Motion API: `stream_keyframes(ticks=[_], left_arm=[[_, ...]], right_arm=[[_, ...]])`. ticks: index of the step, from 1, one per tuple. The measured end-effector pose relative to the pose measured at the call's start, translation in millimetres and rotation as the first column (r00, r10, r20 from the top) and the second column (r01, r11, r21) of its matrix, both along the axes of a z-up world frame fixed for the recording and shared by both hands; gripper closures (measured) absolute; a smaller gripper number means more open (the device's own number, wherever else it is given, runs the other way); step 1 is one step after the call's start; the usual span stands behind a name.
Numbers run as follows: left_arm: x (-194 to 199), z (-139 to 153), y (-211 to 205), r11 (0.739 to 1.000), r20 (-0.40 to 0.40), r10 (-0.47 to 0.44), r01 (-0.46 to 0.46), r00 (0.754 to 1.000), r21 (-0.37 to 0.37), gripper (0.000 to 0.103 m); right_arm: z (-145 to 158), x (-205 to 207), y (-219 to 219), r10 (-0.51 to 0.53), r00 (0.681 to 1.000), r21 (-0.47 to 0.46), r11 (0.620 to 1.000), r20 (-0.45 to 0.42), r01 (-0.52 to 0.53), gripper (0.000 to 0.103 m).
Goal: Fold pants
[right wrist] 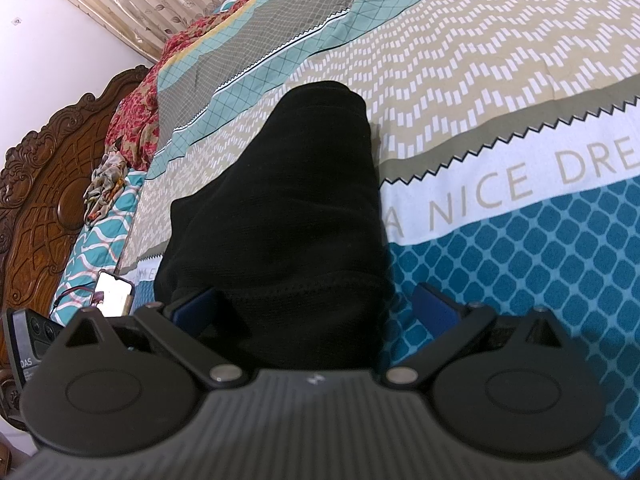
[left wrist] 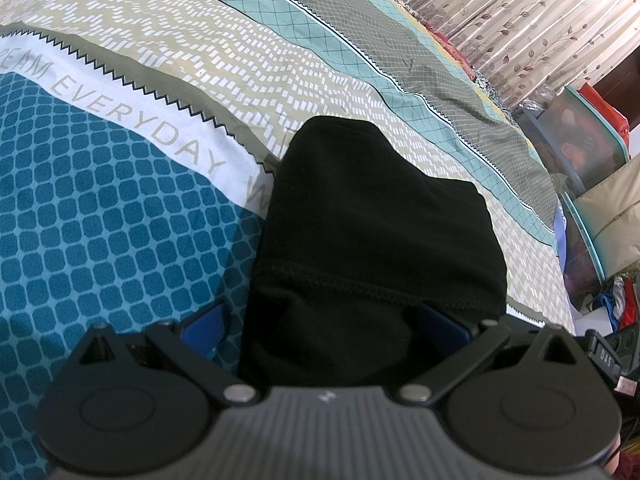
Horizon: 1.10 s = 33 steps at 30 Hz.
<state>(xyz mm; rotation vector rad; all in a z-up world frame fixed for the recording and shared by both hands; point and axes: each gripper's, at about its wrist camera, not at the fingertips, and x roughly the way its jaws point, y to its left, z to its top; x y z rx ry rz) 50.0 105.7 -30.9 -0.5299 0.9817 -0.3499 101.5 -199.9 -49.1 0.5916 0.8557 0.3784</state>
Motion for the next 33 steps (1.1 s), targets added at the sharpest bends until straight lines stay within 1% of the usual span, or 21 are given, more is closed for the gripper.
stream_keyframes(ticks=[33], left_arm=[[-0.5, -0.2, -0.7, 1.0, -0.004, 0.008, -0.008, 1.0, -0.005, 0.0]], right_arm=[[0.0, -0.2, 0.2, 0.001, 1.0, -0.003, 1.0, 0.002, -0.001, 0.0]])
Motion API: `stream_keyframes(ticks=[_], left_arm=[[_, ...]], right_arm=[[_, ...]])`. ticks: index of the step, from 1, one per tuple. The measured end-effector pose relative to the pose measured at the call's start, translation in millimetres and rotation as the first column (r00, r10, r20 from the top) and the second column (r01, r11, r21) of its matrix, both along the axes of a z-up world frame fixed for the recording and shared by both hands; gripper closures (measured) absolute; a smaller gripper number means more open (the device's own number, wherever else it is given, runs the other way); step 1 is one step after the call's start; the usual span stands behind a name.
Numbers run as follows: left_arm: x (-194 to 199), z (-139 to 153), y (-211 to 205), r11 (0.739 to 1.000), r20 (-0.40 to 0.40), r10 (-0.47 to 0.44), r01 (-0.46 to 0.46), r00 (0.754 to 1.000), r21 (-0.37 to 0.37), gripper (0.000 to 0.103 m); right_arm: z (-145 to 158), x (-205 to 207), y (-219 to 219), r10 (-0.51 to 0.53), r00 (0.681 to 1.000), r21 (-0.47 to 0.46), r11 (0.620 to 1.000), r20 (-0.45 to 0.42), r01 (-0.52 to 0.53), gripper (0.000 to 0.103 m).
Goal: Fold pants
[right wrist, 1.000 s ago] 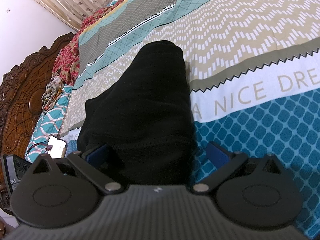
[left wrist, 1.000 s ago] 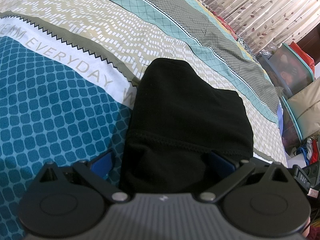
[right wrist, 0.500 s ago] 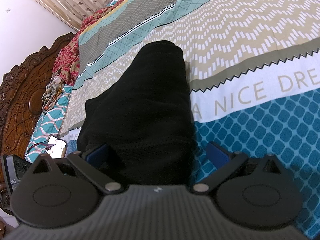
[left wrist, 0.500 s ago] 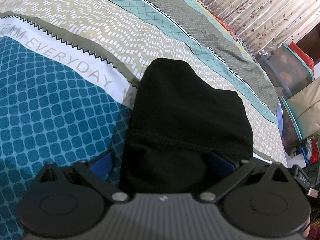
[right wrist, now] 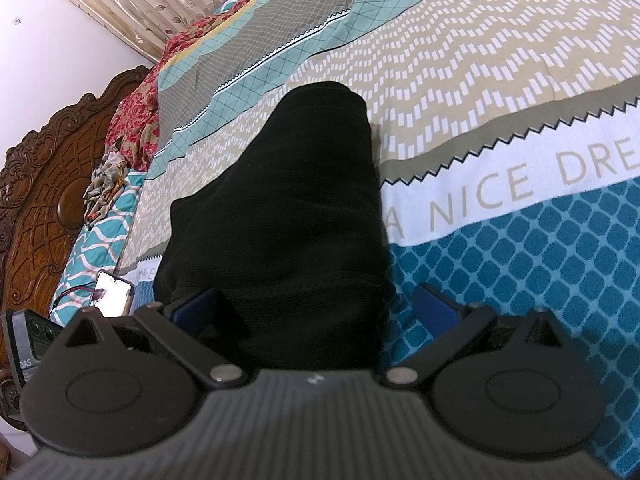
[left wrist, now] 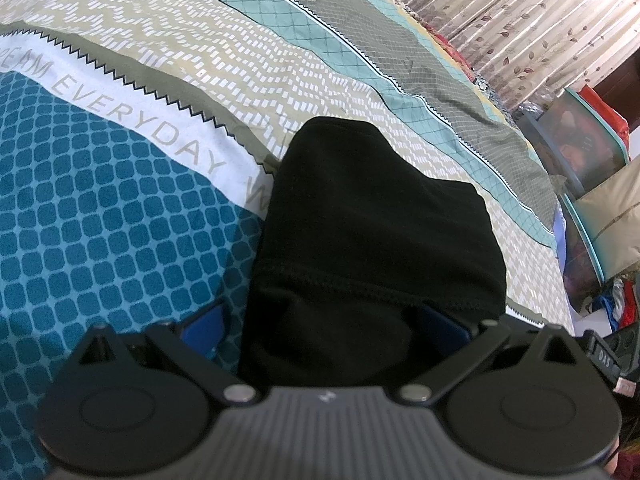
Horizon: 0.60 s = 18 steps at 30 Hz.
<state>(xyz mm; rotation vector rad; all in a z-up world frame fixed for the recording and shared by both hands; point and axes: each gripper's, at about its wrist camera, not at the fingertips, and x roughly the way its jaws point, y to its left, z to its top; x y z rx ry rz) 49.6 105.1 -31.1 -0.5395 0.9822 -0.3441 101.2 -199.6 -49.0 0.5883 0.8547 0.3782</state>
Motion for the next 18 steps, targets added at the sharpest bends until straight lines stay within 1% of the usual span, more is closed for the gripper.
stream_keyframes(ticks=[2, 4, 5, 8, 12, 18], left_arm=[[3, 0, 0, 1.0, -0.014, -0.004, 0.004, 1.0, -0.025, 0.0], [5, -2, -2, 0.997, -0.036, -0.02, 0.017, 0.999, -0.077, 0.0], [6, -3, -3, 0.996, -0.04, -0.024, 0.021, 0.999, -0.089, 0.0], [7, -3, -10, 0.997, -0.033, -0.032, 0.029, 0.999, -0.075, 0.0], [11, -5, -10, 0.995, -0.037, -0.032, 0.028, 0.999, -0.091, 0.0], [10, -6, -10, 0.996, -0.034, -0.033, 0.03, 0.999, -0.089, 0.0]], right_arm=[[0, 2, -1, 0.007, 1.0, -0.005, 1.0, 0.003, -0.007, 0.0], [0, 5, -2, 0.015, 1.0, -0.008, 1.0, 0.004, -0.015, 0.0], [0, 7, -3, 0.017, 1.0, -0.009, 1.0, 0.004, -0.017, 0.0], [0, 10, -4, 0.021, 1.0, -0.01, 1.0, 0.005, -0.021, 0.0], [0, 12, -6, 0.03, 1.0, -0.007, 1.0, 0.006, -0.03, 0.0], [0, 11, -6, 0.034, 0.999, -0.007, 0.999, 0.008, -0.034, 0.0]])
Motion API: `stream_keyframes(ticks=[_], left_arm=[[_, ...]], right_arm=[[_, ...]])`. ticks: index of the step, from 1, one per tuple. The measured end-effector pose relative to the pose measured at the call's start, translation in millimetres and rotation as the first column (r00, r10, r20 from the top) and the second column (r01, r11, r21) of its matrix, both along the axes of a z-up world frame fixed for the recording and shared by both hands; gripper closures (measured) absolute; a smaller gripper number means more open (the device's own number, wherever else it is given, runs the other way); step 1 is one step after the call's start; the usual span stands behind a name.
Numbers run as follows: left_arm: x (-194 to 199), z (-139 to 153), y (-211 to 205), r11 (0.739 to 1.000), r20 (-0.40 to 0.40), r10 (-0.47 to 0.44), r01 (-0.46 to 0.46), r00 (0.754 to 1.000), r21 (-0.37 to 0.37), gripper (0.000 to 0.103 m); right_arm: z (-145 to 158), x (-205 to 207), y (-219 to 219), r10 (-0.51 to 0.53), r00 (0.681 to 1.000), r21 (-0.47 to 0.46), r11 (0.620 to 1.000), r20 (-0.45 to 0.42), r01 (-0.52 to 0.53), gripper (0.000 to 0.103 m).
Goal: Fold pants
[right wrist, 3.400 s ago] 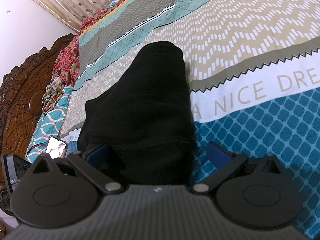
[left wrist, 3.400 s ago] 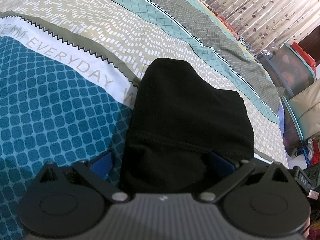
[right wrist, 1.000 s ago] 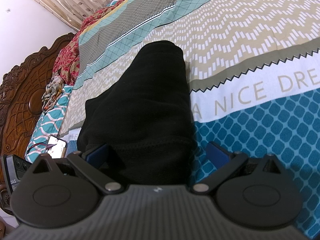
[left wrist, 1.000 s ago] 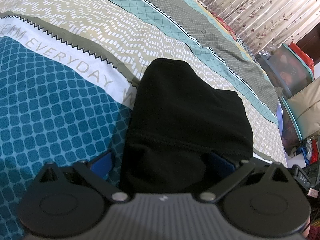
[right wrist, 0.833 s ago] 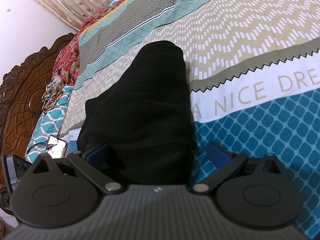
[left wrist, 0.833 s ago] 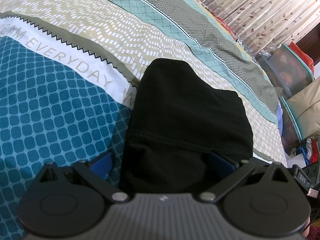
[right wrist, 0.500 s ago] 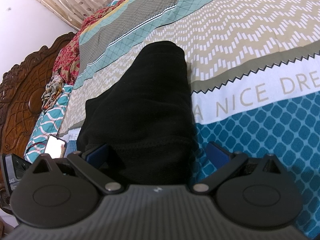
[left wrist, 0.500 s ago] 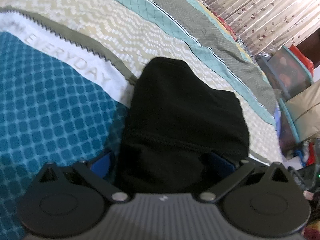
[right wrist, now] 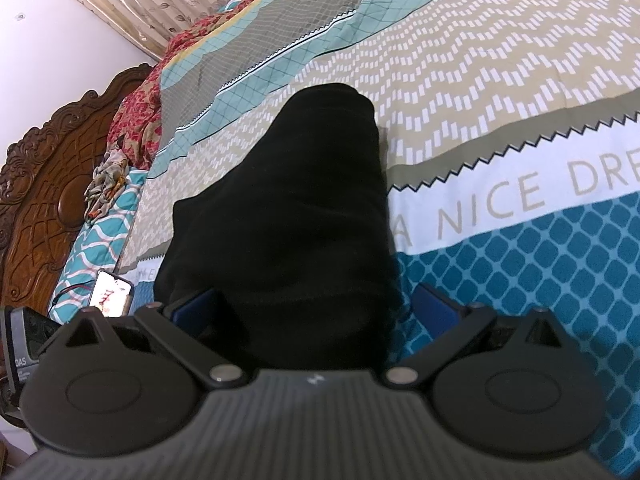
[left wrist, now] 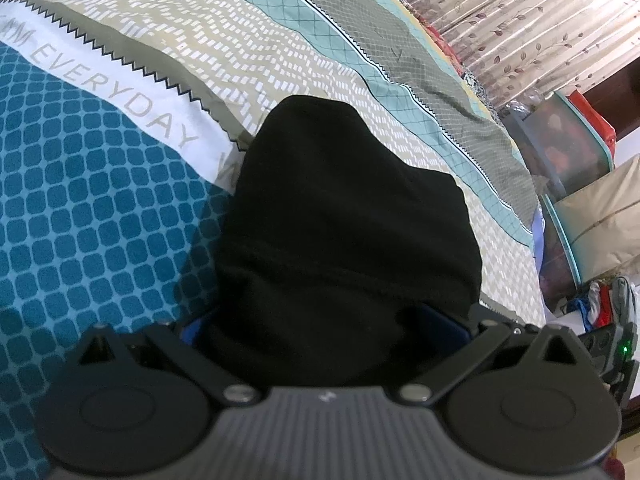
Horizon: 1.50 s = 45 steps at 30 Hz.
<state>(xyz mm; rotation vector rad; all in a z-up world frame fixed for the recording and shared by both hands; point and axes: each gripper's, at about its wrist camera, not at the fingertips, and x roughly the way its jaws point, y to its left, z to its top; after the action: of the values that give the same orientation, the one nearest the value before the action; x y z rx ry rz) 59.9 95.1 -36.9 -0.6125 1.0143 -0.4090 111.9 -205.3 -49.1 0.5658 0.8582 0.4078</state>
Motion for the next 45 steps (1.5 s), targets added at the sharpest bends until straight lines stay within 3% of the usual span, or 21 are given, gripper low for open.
stream_keyframes(ticks=[45], left_arm=[[-1.6, -1.7, 1.3, 1.0, 0.003, -0.002, 0.002, 1.0, -0.001, 0.001]], right_arm=[[0.1, -0.3, 2.2, 0.003, 1.0, -0.001, 1.0, -0.005, -0.003, 0.0]])
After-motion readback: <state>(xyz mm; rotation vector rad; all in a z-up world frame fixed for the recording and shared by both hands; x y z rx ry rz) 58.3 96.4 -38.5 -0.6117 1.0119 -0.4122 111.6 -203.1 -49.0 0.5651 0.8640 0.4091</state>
